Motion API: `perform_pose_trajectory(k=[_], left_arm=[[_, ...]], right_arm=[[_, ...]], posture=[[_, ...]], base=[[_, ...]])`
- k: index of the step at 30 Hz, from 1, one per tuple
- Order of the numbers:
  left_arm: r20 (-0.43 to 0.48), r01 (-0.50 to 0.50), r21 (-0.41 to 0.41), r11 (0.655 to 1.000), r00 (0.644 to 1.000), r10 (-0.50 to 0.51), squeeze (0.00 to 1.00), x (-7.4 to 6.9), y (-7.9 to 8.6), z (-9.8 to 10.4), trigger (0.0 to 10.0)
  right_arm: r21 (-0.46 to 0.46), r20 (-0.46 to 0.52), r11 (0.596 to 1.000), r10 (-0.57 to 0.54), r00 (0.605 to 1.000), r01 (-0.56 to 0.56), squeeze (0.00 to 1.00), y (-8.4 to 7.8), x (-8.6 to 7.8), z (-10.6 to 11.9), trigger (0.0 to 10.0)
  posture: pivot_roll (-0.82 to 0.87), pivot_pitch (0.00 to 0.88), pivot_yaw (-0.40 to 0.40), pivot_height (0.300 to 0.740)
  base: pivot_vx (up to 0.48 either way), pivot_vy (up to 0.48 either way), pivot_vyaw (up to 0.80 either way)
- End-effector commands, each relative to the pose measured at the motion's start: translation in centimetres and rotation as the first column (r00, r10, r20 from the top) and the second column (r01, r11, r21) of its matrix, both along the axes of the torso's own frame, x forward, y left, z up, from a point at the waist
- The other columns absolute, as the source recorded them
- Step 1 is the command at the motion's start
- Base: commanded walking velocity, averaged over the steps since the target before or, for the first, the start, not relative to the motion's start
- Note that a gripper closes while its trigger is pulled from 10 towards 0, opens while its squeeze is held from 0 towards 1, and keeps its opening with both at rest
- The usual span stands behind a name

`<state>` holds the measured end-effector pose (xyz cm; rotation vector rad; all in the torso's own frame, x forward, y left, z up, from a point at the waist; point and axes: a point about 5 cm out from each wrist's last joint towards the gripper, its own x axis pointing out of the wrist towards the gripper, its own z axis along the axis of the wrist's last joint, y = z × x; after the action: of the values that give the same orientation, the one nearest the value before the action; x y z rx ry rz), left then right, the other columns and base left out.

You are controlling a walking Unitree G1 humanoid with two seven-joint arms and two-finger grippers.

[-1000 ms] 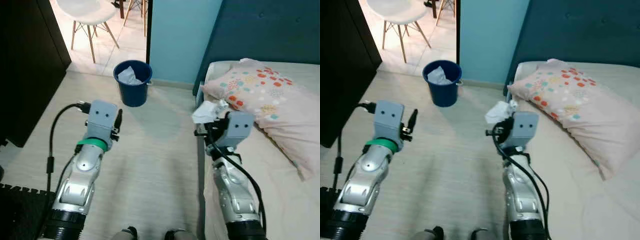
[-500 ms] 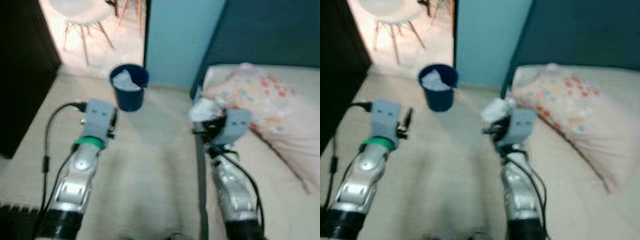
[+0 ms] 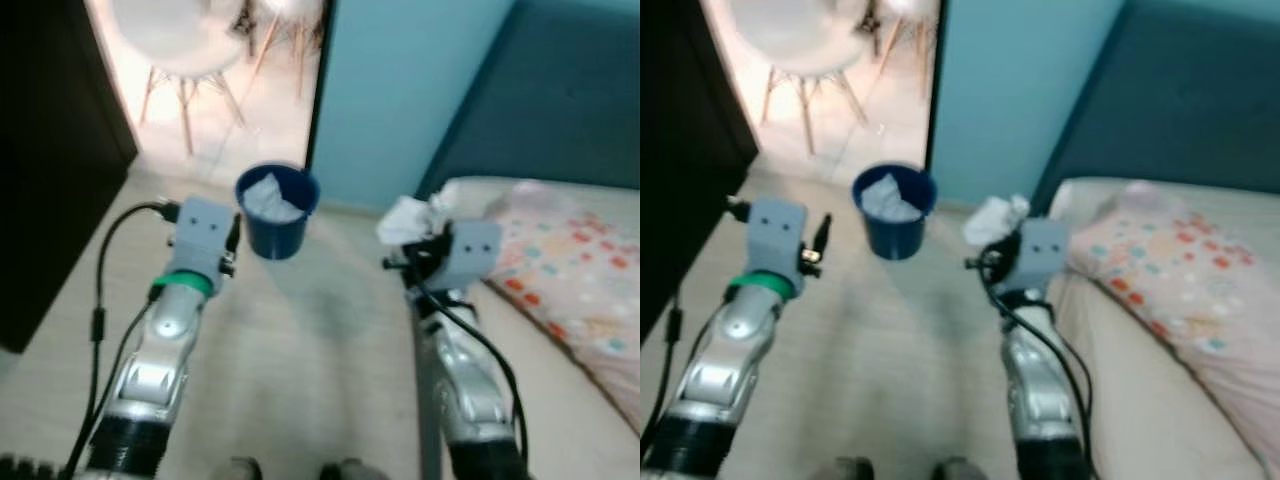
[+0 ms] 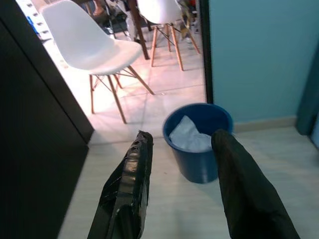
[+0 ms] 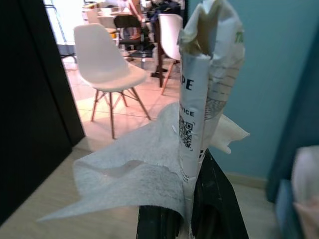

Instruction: Clean up the room

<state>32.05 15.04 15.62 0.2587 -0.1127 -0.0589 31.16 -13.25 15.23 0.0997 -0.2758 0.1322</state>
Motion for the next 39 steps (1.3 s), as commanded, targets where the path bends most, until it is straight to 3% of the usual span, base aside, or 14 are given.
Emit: perform_pose_trajectory(k=[1,12,26,32,36,39], left_arm=[[-0.012,0.017,-0.003,1.0,1.0,-0.017,0.0,-0.2,-0.5,-0.5,10.0],[0.008,0.071,0.031,0.997,0.997,-0.072,0.0,-0.3,-0.8,-0.2,10.0],[0.049,0.066,0.11,0.992,0.996,-0.071,0.0,0.0,-0.3,0.2,10.0],[0.073,0.036,0.136,0.99,0.996,-0.046,0.0,0.3,0.3,0.7,10.0],[0.09,-0.02,0.137,0.99,0.996,0.007,0.0,0.2,0.9,0.8,10.0],[0.09,-0.022,0.135,0.991,0.996,0.01,0.0,0.0,0.9,0.7,10.0]], right_arm=[[-0.001,-0.026,1.0,-0.029,0.999,0.029,0.0,-0.9,-0.1,-0.7,10.0],[0.016,-0.04,0.998,-0.054,0.998,0.054,0.0,-1.2,0.0,-0.8,10.0],[0.002,-0.035,0.999,-0.052,0.998,0.052,0.0,-0.9,0.6,-0.6,10.0],[0.005,-0.024,1.0,-0.011,1.0,0.011,0.0,-0.1,1.4,-0.2,10.0],[-0.011,-0.031,0.993,0.119,0.992,-0.12,0.0,2.0,1.6,-0.1,10.0],[-0.02,-0.033,0.989,0.144,0.989,-0.145,0.0,2.4,1.5,-0.2,10.0]], posture=[[-0.03,0.075,0.023,0.74],[-0.04,0.083,0.027,0.74],[-0.03,0.088,0.058,0.74],[-0.02,0.086,0.07,0.74],[0.0,0.089,0.056,0.74],[0.0,0.093,0.047,0.74]], base=[[0.48,0.0,0.0],[0.48,0.0,-0.16],[0.48,0.0,-0.59],[0.48,0.0,0.0],[0.48,0.0,0.0],[0.48,0.0,0.25]])
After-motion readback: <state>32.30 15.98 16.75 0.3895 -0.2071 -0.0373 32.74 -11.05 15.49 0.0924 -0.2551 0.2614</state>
